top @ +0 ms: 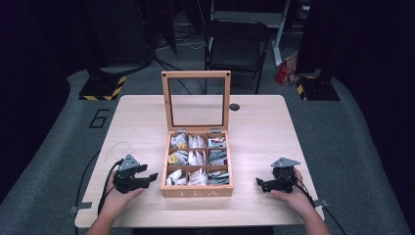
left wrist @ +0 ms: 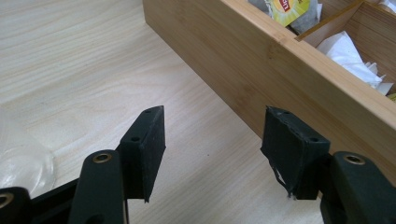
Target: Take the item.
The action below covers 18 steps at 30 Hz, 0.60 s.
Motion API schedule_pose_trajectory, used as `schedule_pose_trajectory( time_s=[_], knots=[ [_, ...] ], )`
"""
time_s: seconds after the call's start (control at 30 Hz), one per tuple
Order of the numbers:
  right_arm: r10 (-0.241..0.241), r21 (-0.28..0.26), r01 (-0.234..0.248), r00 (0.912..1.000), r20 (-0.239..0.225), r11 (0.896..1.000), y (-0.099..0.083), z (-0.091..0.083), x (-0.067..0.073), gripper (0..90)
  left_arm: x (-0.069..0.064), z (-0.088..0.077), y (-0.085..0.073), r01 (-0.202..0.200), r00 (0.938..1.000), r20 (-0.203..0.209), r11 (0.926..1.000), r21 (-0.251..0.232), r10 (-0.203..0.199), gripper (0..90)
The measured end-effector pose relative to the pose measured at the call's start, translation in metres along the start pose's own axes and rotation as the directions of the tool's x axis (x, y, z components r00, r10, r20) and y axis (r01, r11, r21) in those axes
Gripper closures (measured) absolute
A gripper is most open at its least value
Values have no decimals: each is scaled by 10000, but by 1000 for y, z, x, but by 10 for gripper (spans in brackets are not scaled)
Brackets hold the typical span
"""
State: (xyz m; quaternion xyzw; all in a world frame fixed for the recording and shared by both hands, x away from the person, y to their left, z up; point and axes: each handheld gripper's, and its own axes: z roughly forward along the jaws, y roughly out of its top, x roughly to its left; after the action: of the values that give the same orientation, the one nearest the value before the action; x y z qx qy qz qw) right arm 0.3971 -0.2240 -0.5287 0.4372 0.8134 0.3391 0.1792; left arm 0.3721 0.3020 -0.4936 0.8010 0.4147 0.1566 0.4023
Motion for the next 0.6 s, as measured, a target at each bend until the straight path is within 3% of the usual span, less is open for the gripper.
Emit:
schedule_pose_trajectory(
  time_s=[0.27, 0.33, 0.6],
  knots=[
    [-5, -2, 5, 10000, -3, 10000, 0, 0, 0, 0, 0, -2, 1, -127, 9998, -132, 9999, 47, 127, 416],
    [-1, -1, 1, 10000, 1, 10000, 0, 0, 0, 0, 0, -4, 2, 91, 9999, -46, 9999, 74, -91, 418],
    [4, -18, -4, 10000, 9, 10000, 0, 0, 0, 0, 0, -12, 9, 235, 9995, -191, 9997, -99, -237, 428]
  ],
)
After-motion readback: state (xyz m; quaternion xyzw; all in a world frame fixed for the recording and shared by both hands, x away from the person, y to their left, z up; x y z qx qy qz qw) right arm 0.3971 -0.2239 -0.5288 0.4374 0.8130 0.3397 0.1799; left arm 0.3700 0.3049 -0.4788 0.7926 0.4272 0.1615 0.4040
